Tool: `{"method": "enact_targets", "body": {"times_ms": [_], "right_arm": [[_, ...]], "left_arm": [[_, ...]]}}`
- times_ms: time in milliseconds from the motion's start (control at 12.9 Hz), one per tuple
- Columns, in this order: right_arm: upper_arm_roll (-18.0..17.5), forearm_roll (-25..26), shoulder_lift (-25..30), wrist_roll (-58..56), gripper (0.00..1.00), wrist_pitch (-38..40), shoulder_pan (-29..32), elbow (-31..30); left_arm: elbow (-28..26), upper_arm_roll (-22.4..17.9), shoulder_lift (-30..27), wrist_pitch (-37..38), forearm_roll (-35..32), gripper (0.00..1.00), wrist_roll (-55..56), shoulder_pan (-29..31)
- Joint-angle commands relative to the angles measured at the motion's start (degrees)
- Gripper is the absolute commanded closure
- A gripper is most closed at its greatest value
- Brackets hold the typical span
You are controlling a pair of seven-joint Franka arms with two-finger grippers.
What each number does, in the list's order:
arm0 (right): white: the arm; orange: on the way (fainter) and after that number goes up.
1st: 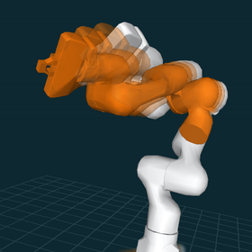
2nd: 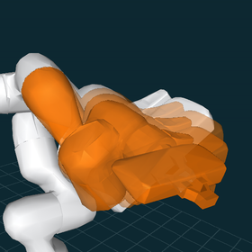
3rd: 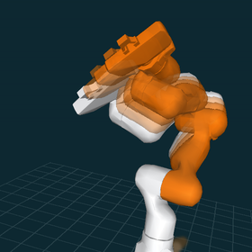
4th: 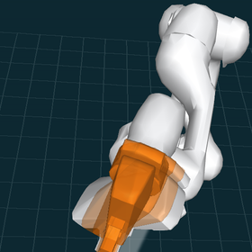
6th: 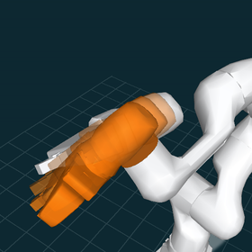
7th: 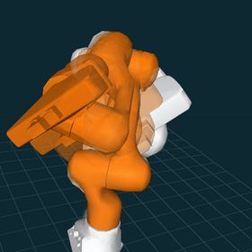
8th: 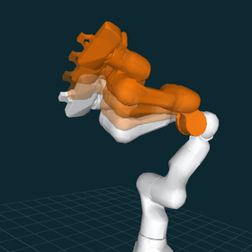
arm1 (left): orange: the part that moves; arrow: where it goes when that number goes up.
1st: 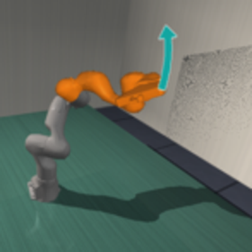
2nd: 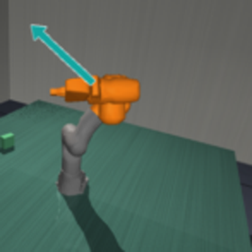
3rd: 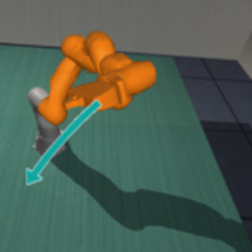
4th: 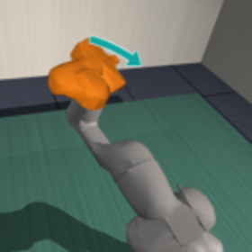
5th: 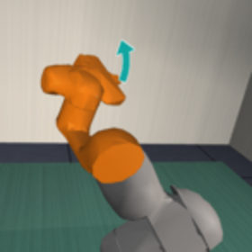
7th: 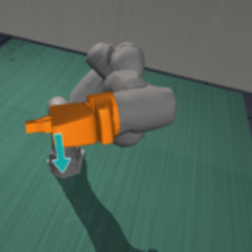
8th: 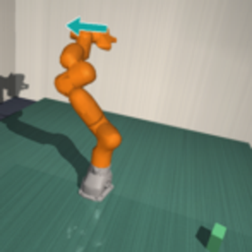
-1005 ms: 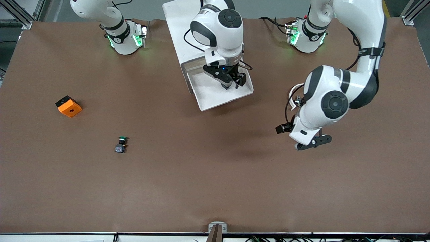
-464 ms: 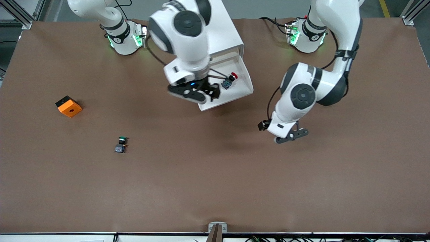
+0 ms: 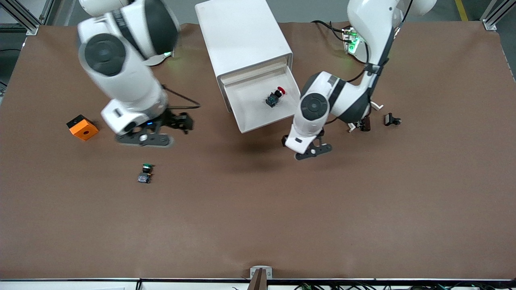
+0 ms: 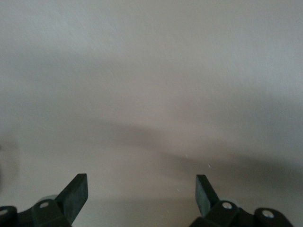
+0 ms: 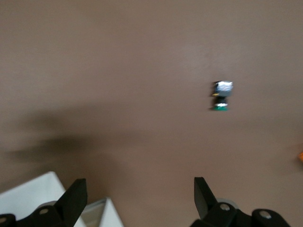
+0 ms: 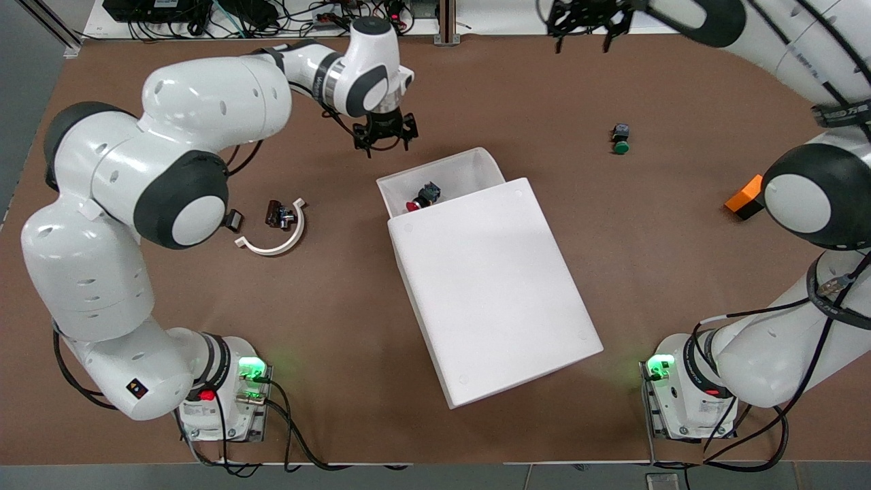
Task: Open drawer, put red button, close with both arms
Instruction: 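Withdraw the right gripper while the left gripper moves to the drawer front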
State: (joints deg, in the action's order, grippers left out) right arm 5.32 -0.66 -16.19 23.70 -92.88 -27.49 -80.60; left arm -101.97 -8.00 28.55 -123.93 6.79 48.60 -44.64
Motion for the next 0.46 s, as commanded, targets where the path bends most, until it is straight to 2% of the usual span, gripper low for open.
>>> {"method": "enact_targets", "body": {"times_ms": [0, 232, 386], "right_arm": [[-1.28, 0.39, 2.30, -11.18, 0.00, 2.52, 7.68, -0.79], [-1.19, 0.39, 3.10, -21.39, 0.00, 4.54, 16.04, -0.70], [-1.19, 0.57, 3.18, -24.05, 0.00, 5.86, 20.00, -0.61]], "left_arm": [[0.72, -0.09, 0.71, 0.09, -0.55, 0.00, 5.18, -3.42], [0.72, 0.00, 0.54, 1.14, -0.55, 0.00, 7.64, -6.33], [0.55, 0.52, 0.62, 1.49, -0.55, 0.00, 8.35, -8.26]]}}
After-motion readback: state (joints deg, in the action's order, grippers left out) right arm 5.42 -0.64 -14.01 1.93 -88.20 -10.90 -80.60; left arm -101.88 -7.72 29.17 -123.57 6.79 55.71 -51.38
